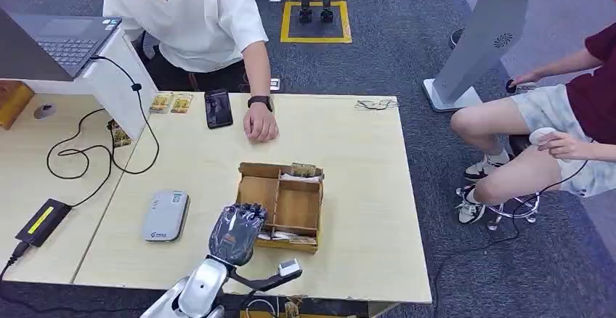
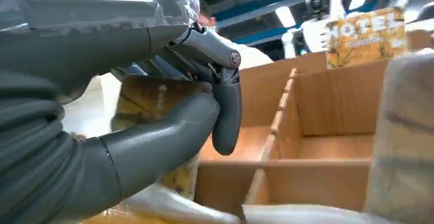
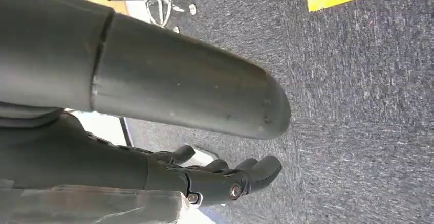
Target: Pass the card to the sensor for recognition and then transmit it.
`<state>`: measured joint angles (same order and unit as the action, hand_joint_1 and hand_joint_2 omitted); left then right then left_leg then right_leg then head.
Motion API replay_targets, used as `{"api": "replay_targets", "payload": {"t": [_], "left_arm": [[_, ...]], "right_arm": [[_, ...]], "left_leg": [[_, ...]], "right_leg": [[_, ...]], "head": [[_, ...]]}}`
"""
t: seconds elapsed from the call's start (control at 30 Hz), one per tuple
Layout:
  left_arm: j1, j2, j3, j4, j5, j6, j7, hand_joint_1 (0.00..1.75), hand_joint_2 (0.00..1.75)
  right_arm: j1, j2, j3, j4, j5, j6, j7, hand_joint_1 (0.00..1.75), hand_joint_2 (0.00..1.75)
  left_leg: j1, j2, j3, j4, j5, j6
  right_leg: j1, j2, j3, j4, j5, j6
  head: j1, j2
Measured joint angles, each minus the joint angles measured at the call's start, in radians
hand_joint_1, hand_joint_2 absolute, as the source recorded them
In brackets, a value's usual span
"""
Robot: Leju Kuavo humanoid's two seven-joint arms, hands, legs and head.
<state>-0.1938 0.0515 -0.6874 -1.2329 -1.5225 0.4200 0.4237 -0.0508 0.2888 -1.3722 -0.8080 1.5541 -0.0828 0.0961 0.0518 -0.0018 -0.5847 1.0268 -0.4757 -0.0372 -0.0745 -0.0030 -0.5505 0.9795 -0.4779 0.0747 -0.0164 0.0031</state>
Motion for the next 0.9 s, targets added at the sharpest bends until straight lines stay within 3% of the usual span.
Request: {"api": "replay_targets", "payload": {"t": [0.37, 0.9], "left_arm": [[0.001, 0.034, 0.0, -0.053, 0.0, 0.039, 0.046, 1.75, 1.75], [0.0, 0.052, 0.0, -0.056, 0.0, 0.082, 0.027, 1.75, 1.75]], "right_arm": [[0.0, 0.0, 0.0, 0.0, 0.005, -0.006, -0.014, 0.0, 0.0], [0.0, 0.0, 0.0, 0.005, 0.018, -0.008, -0.024, 0.0, 0.0]], "left_leg": [[0.0, 0.0, 0.0, 0.0, 0.0, 0.0], [0.0, 0.0, 0.0, 0.0, 0.0, 0.0]], "right_leg": [[0.0, 0.0, 0.0, 0.0, 0.0, 0.0], [0.0, 0.0, 0.0, 0.0, 0.0, 0.0]], "head": [[0.0, 0.0], [0.0, 0.0]]}}
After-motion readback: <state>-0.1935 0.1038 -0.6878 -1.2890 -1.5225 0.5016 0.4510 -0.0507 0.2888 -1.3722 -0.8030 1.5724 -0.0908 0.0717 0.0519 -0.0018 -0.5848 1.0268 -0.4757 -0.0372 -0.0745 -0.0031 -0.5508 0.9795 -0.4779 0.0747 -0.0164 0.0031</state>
